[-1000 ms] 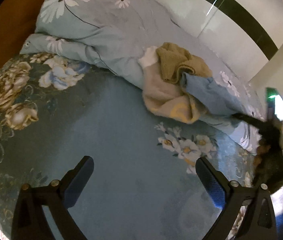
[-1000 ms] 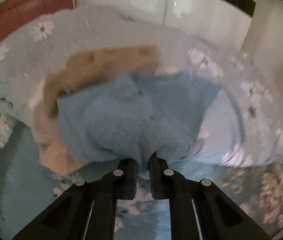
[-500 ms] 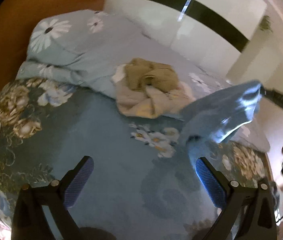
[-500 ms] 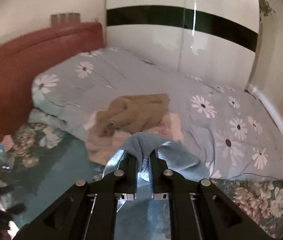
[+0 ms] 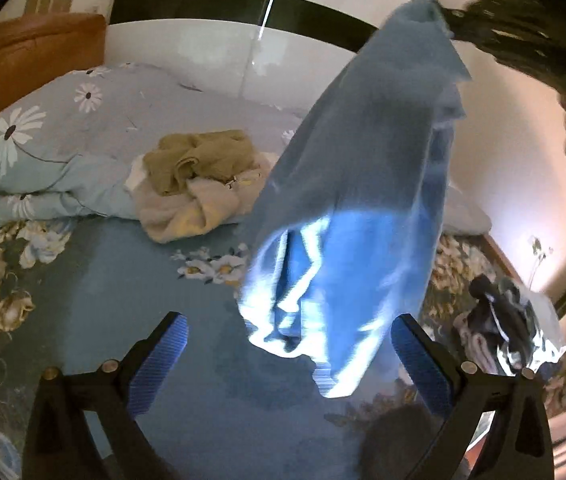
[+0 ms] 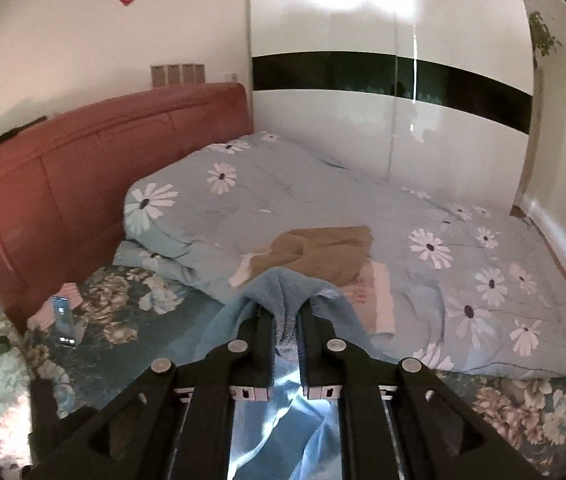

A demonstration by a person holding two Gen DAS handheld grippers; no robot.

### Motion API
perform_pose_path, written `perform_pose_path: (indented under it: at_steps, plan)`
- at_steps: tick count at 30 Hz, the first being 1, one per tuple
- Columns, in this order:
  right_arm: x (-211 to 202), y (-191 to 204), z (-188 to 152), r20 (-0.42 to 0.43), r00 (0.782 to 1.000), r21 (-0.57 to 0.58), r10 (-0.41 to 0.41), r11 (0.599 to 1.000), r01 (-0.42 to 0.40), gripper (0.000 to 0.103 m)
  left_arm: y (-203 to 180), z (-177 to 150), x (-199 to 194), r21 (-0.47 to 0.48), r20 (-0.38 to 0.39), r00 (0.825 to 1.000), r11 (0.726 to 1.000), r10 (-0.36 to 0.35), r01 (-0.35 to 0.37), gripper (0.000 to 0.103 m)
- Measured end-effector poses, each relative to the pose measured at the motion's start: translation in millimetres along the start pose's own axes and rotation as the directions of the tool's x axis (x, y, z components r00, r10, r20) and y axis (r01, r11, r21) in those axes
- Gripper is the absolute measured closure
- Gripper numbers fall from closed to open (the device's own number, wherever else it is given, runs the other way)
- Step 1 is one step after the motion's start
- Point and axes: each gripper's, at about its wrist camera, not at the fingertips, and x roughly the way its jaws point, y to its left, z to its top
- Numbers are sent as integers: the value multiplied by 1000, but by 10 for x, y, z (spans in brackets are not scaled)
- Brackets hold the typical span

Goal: Fold clothes
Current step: 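Lift the blue shirt out of the pile with the right gripper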

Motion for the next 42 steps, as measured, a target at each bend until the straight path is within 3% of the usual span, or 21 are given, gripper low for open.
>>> perform_pose_path:
  at_steps: [11,14,16,18,19,21,23,28,33,37,42]
  plan:
    - [-206,139,-106,-5,997,19,74,997,-74,94,332,-90,-96,-90,13,999,996,29,-27,1]
    - [-235,171,-126,-7,997,16,80,997,-80,94,301,-120,-53,-77,-2,1000,997,29,-29,7]
    - [-250,177,-145,-7,996,-3,90,996,-90,93,253,-154,-19,-60,-14,1000,998,23,-24,16]
    - [-263,160,-170,-13,996,0,84,996,-84,93,202,-186,27,-47,-33,999,999,16,-17,44]
    - [-269,149,-185,-16,996,2,82,997,-82,93,197,-189,57,-46,-39,999,999,13,-14,53]
    - [-281,115,-223,-23,997,8,77,997,-77,93,196,-195,109,-52,-53,999,999,9,-11,85]
    - [-281,63,-267,-33,996,22,77,997,-77,93,210,-195,131,-63,-53,999,998,8,-11,96]
    - [-254,-101,-433,-69,994,64,89,994,-85,93,405,33,-65,-87,52,994,992,100,-96,98]
    - [-106,-264,-731,-136,981,128,141,984,-124,93,727,541,-536,-160,177,973,980,146,-118,98]
    - [188,-382,-1084,-221,959,195,176,972,-134,91,756,652,-692,-141,196,970,983,146,-119,98]
    - [613,-475,-1544,-333,922,278,197,955,-104,90,681,545,-519,-116,142,979,985,147,-131,98]
